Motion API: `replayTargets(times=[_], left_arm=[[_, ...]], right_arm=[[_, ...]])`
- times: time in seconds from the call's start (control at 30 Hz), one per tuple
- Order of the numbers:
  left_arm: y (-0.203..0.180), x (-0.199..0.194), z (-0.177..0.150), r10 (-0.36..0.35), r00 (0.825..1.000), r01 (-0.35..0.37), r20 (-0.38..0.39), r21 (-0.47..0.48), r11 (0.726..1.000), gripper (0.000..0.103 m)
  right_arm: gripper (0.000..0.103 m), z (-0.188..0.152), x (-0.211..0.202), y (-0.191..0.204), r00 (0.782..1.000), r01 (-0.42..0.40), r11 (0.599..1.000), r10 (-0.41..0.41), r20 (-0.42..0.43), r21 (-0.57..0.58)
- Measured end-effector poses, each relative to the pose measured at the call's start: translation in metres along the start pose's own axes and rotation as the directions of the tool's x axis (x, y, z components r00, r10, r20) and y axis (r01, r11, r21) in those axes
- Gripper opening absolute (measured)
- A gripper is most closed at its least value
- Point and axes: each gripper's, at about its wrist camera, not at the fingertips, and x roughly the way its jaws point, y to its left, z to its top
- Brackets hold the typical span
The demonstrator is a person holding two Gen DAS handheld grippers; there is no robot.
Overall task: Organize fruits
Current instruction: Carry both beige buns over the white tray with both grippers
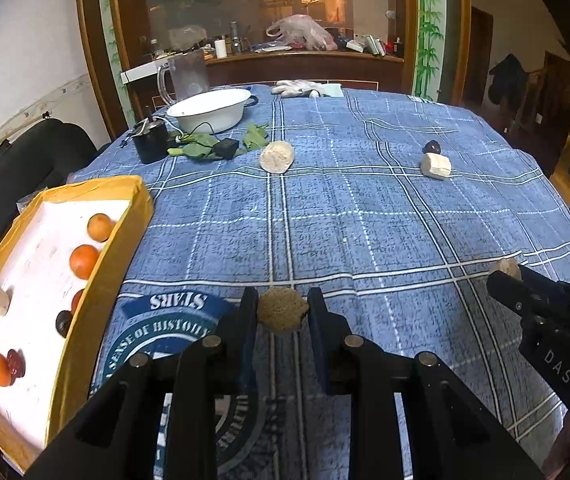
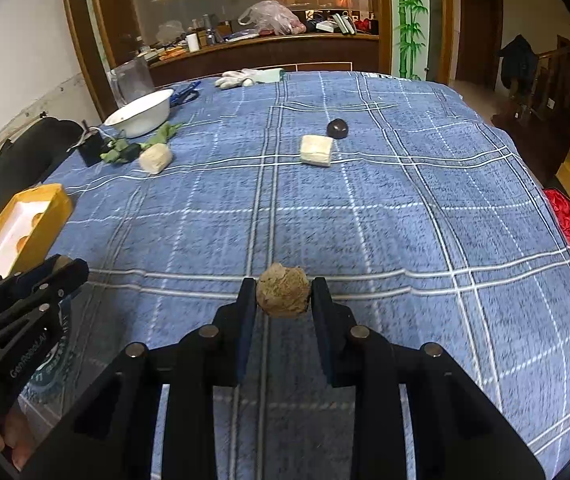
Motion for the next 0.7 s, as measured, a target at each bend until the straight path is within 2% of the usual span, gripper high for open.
replayTargets(times=[0.33,0.7], left_arm=[[0.006,-0.010,-0.009,-0.005,1.000,0.005,0.003,-0.008,1.000,0.024],[0.009,-0.015,-0.016,-0.006,1.000,0.006,-0.005,-0.011,1.000,0.024]], right_arm=[[0.029,-0.016,-0.012,0.019,1.000,-0.016,1.000,0.016,0.009,-0.020],[0.029,-0.024,-0.019,0.024,1.000,-0.021,0.999,0.021,0.015,-0.025]])
